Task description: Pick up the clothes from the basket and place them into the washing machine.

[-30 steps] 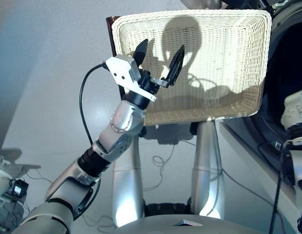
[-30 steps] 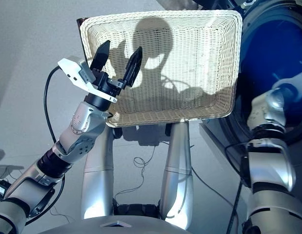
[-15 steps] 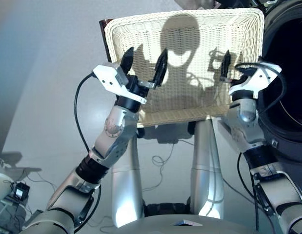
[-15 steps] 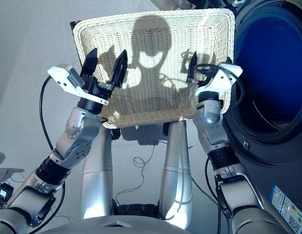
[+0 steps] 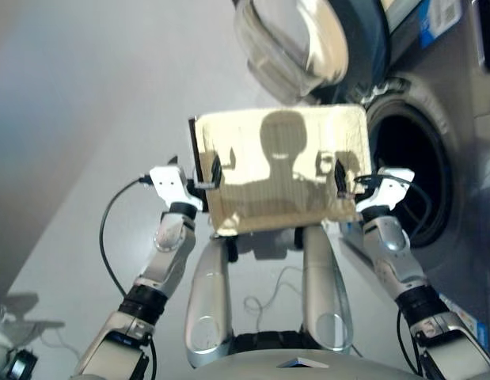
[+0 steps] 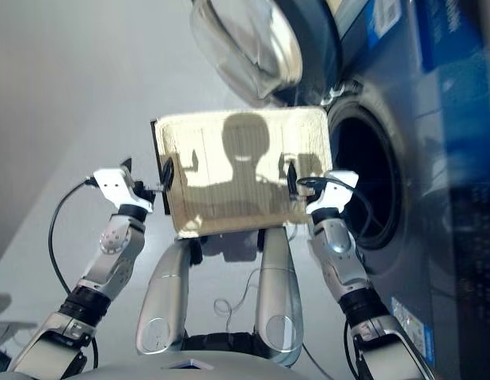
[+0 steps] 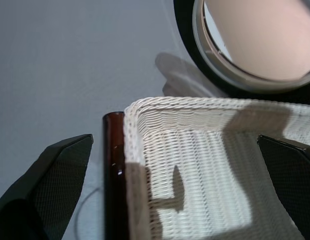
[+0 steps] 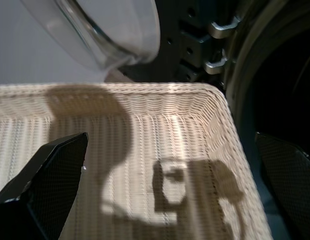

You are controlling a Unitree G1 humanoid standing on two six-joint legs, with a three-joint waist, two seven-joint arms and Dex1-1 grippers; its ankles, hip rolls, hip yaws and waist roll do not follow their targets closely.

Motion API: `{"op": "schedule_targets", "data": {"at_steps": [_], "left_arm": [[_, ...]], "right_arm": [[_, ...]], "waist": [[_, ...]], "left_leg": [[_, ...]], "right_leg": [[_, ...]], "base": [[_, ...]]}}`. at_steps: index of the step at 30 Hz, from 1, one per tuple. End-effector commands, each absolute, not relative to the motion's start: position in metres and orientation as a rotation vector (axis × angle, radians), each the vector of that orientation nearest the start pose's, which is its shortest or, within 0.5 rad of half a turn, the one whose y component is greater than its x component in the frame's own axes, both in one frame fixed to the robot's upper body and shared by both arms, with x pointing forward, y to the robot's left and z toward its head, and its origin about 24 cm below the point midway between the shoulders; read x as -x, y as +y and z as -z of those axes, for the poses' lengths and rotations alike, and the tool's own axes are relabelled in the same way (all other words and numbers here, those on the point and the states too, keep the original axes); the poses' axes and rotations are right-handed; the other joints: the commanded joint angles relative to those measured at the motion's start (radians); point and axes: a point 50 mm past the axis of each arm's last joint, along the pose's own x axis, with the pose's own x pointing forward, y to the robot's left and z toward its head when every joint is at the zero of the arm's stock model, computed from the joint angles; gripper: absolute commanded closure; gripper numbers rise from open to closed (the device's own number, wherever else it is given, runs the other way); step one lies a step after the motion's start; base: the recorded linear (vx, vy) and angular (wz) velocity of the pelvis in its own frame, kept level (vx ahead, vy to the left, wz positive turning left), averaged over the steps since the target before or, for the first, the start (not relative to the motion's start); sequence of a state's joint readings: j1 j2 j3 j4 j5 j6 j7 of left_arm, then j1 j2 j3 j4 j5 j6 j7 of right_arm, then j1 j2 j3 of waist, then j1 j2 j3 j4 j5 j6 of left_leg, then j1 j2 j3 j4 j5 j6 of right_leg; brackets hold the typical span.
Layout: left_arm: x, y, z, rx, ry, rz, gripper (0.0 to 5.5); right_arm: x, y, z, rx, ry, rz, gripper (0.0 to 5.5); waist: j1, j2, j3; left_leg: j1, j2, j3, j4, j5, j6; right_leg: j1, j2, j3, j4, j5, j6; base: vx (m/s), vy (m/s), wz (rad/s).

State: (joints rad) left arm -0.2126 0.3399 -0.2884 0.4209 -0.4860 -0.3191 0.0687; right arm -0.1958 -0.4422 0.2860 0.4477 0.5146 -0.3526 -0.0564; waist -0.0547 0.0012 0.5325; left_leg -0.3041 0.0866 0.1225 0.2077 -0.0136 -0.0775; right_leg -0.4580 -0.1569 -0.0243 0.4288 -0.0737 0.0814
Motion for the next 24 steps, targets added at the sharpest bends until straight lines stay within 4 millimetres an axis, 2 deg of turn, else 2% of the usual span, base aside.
{"op": "schedule_targets", "data": {"at_steps": [1,5,8,9,10,12,14,18,20,22,24], "left_arm": [[-0.273,0.187,-0.003,0.053,0.032,0.048,0.0],[-0.238,0.2,0.047,0.098,0.255,0.015,0.0],[-0.205,0.212,0.086,0.059,0.474,0.013,0.0],[-0.179,0.223,0.108,0.029,0.616,-0.03,0.0],[-0.178,0.223,0.108,0.029,0.616,-0.03,0.0],[-0.155,0.232,0.125,0.016,0.744,-0.099,0.0],[-0.136,0.238,0.136,-0.088,0.852,-0.087,0.0],[-0.127,0.235,0.142,-0.109,0.905,-0.052,0.0],[-0.122,0.234,0.145,-0.109,0.944,-0.05,0.0],[-0.116,0.232,0.149,-0.123,0.972,-0.052,0.0],[-0.107,0.234,0.152,-0.08,1.009,-0.108,0.0]], "right_arm": [[-0.265,-0.207,-0.005,0.044,0.069,-0.138,0.0],[-0.229,-0.225,0.052,0.113,0.349,-0.1,0.0],[-0.201,-0.236,0.081,0.103,0.505,-0.047,0.0],[-0.181,-0.241,0.096,0.055,0.588,0.017,0.0],[-0.181,-0.241,0.096,0.054,0.588,0.017,0.0],[-0.165,-0.241,0.109,0.008,0.659,0.069,0.0],[-0.148,-0.24,0.121,-0.014,0.742,0.084,0.0],[-0.109,-0.243,0.144,-0.042,0.934,0.154,0.0],[-0.101,-0.245,0.148,-0.04,0.982,0.179,0.0],[-0.082,-0.244,0.155,-0.051,1.063,0.198,0.0],[-0.071,-0.243,0.159,-0.083,1.102,0.231,0.0]], "waist": [[0.024,0.013,-0.071],[0.032,0.016,-0.165],[0.024,0.014,-0.239],[0.016,0.012,-0.288],[0.016,0.012,-0.286],[0.01,0.007,-0.336],[0.006,0.008,-0.376],[0.0,0.003,-0.419],[0.0,-0.002,-0.429],[0.002,-0.005,-0.451],[0.005,-0.011,-0.462]], "left_leg": [[0.064,-0.011,-0.019,-0.036,0.024,-0.024],[0.171,-0.014,-0.017,-0.126,0.05,-0.029],[0.235,-0.015,-0.006,-0.17,0.058,-0.033],[0.281,-0.014,0.004,-0.211,0.061,-0.034],[0.285,-0.014,0.005,-0.213,0.061,-0.034],[0.331,-0.016,0.017,-0.26,0.067,-0.032],[0.362,-0.018,0.025,-0.295,0.069,-0.032],[0.394,-0.018,0.031,-0.295,0.051,-0.029],[0.399,-0.019,0.032,-0.295,0.051,-0.029],[0.412,-0.023,0.031,-0.295,0.038,-0.027],[0.424,-0.022,0.036,-0.295,0.033,-0.026]], "right_leg": [[0.152,-0.014,-0.019,-0.172,0.09,0.097],[0.269,-0.026,-0.052,-0.279,0.119,0.104],[0.34,-0.036,-0.063,-0.344,0.145,0.113],[0.379,-0.04,-0.06,-0.384,0.159,0.118],[0.382,-0.039,-0.06,-0.386,0.159,0.118],[0.414,-0.043,-0.062,-0.416,0.171,0.125],[0.443,-0.043,-0.069,-0.439,0.177,0.13],[0.482,-0.044,-0.072,-0.45,0.173,0.13],[0.495,-0.048,-0.081,-0.46,0.18,0.134],[0.514,-0.053,-0.083,-0.476,0.181,0.135],[0.53,-0.053,-0.084,-0.482,0.179,0.134]], "base": [[0.198,-0.043,0.125],[0.171,-0.021,0.172],[0.169,0.017,0.134],[0.149,0.04,-0.013],[0.157,0.043,-0.014],[0.132,0.022,-0.063],[0.129,0.03,-0.101],[0.078,0.023,-0.018],[0.029,0.003,0.009],[0.076,0.012,-0.003],[0.036,0.0,-0.007]]}}
